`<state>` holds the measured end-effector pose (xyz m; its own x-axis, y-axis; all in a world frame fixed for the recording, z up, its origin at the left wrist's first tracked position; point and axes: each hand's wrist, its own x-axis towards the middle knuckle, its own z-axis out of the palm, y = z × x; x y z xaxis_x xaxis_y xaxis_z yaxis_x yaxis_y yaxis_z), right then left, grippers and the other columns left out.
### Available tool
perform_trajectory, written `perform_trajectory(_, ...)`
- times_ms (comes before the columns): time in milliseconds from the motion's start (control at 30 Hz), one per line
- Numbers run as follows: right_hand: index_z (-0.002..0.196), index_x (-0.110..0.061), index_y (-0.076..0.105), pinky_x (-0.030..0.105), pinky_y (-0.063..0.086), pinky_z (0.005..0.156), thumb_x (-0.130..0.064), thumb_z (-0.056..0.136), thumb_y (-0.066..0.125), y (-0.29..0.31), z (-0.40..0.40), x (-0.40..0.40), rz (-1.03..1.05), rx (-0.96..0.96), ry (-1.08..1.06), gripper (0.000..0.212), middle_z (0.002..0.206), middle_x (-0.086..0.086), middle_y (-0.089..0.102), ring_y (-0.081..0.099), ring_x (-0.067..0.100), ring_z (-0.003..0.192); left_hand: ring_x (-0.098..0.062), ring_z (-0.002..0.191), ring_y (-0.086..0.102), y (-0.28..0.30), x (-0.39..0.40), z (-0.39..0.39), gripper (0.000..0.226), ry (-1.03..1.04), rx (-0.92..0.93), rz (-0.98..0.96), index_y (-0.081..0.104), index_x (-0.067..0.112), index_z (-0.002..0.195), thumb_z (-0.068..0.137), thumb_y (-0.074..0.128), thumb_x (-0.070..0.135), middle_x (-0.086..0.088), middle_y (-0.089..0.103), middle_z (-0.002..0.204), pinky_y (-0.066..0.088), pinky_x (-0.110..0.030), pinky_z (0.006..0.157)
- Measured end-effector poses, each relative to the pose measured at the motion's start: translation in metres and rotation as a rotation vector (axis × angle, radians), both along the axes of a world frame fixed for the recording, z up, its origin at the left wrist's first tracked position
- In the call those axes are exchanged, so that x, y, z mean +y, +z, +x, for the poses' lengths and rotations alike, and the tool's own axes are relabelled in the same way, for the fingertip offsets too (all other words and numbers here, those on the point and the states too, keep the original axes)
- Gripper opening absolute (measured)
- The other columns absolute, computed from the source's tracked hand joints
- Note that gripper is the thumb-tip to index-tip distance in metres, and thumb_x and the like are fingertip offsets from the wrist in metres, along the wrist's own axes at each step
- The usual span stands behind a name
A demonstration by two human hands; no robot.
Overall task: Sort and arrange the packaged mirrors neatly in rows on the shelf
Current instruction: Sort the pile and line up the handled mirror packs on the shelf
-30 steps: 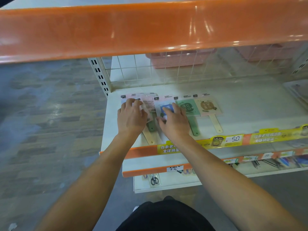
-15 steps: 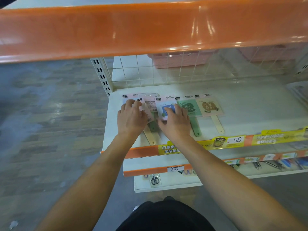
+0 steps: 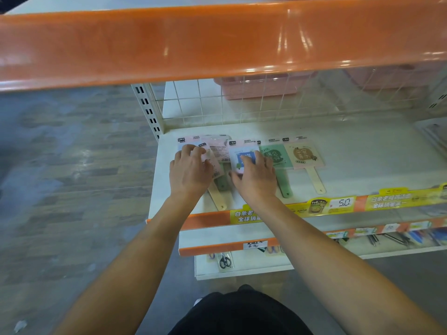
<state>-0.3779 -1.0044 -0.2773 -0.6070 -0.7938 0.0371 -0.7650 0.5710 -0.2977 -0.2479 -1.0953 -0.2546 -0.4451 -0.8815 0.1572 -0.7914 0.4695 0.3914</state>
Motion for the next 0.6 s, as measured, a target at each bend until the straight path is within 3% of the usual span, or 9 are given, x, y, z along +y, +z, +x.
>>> perform_trajectory(200,0.138,-0.015,0.048,0.042,0.025,0.115,-0.037,0.095,0.051,0.0,0.008,-0.005,-0.112,-0.008,0.151,0.048,0.152,0.007,0.033,0.023,0.026,0.144,-0.029,0.119,0.046,0.001,0.0,0.0,0.036,0.007,0.003,-0.006,0.055,0.018,0.126,0.091,0.051,0.024,-0.004,0.049,0.132,0.038,-0.04,0.098)
perform_trajectory(467,0.14,-0.01,0.046,0.04,0.039,0.108,-0.029,0.097,0.05,0.013,0.032,-0.015,-0.283,-0.175,0.294,0.046,0.145,0.006,0.043,0.038,0.025,0.135,-0.032,0.114,0.049,-0.002,-0.01,0.02,0.034,0.055,0.016,-0.014,0.058,0.015,0.122,0.09,0.051,0.024,-0.008,0.052,0.13,0.041,-0.042,0.094)
perform_trajectory(600,0.143,-0.014,0.039,0.046,0.04,0.107,-0.029,0.096,0.051,0.018,0.043,-0.029,-0.185,-0.225,0.307,0.05,0.151,0.006,0.036,0.032,0.026,0.138,-0.031,0.114,0.051,0.0,-0.012,0.032,0.038,0.079,0.008,-0.005,0.057,0.015,0.123,0.088,0.051,0.029,-0.007,0.051,0.13,0.04,-0.04,0.093)
